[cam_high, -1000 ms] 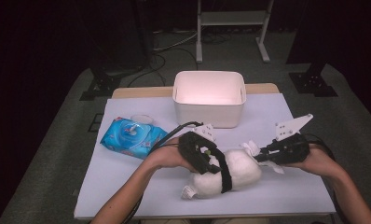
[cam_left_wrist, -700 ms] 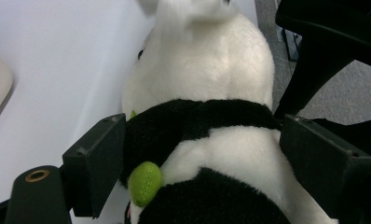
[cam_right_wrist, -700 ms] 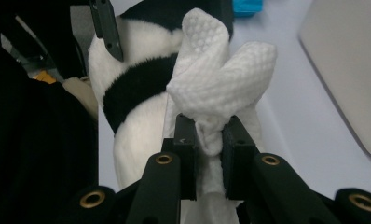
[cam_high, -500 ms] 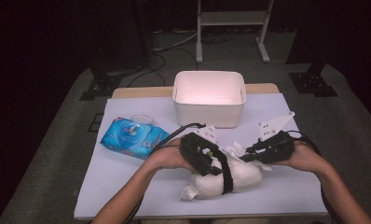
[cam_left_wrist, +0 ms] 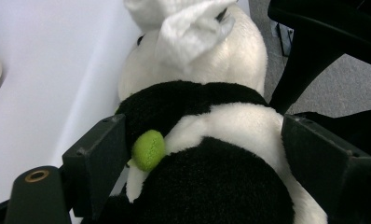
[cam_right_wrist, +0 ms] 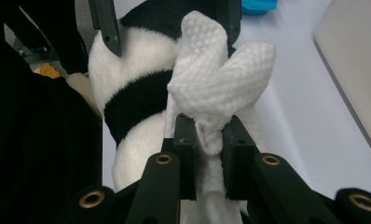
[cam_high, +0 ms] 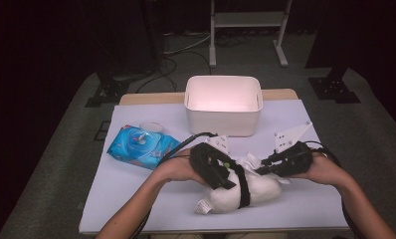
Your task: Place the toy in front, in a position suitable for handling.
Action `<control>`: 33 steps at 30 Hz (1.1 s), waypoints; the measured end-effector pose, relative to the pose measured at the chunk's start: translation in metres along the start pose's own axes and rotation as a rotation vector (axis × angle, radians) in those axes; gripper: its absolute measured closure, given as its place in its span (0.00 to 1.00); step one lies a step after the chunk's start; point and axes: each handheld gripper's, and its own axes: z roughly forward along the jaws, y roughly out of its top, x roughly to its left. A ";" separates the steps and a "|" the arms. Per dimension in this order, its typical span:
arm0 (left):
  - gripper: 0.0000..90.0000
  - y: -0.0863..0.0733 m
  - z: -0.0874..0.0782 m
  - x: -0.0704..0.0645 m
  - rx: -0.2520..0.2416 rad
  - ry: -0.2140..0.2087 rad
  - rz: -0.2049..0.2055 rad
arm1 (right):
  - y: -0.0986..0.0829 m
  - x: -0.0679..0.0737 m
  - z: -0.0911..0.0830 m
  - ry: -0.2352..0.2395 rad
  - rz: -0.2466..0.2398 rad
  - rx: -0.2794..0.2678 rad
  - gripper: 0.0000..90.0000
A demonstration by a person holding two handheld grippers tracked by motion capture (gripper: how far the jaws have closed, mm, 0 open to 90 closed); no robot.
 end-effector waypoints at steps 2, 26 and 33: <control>0.18 0.000 0.001 -0.001 0.002 -0.002 0.001 | 0.003 0.000 0.003 0.012 -0.008 0.002 0.86; 0.40 0.020 0.007 0.018 0.026 -0.096 -0.038 | -0.012 0.009 0.005 0.027 -0.001 -0.026 0.86; 0.52 0.022 0.018 0.020 0.060 -0.098 -0.031 | -0.013 0.011 0.005 0.029 -0.009 -0.022 0.86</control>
